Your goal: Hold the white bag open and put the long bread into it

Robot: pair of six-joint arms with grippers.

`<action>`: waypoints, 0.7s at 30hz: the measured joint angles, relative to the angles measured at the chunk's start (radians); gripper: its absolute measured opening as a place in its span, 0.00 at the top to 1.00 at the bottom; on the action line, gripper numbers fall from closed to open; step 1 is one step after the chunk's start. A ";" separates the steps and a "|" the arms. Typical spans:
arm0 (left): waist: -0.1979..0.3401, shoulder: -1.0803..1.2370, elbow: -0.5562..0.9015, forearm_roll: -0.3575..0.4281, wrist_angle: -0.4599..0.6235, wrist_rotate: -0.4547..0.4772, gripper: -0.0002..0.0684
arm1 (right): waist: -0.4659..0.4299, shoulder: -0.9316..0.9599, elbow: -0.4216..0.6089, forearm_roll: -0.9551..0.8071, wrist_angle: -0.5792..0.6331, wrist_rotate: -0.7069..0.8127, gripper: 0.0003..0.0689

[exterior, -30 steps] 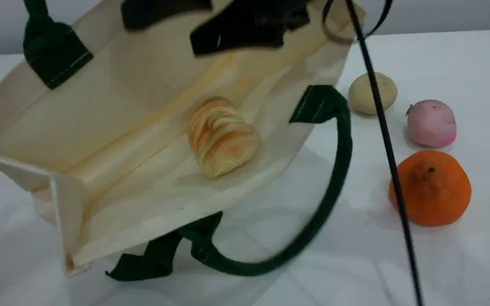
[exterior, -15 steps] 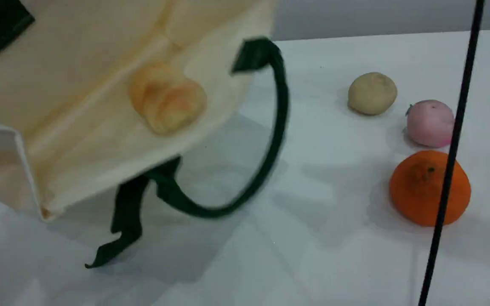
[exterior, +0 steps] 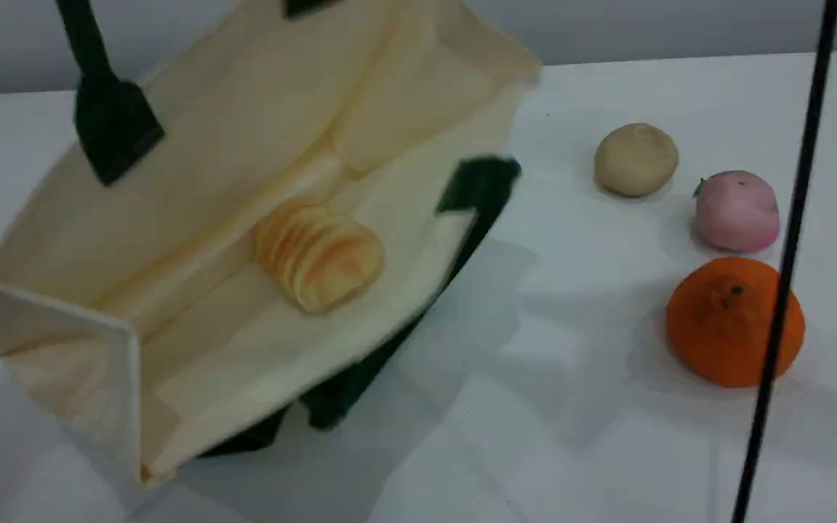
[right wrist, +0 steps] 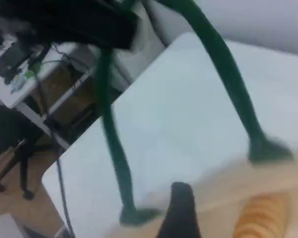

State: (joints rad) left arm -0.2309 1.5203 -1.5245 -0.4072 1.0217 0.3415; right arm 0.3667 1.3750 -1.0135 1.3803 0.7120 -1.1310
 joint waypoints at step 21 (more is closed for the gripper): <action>-0.001 0.146 0.000 0.006 0.053 0.052 0.19 | 0.000 -0.304 0.000 -0.386 -0.035 0.295 0.22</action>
State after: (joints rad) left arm -0.2318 1.6663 -1.5245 -0.4008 1.0746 0.3934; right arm 0.3667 1.0707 -1.0135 0.9941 0.6772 -0.8362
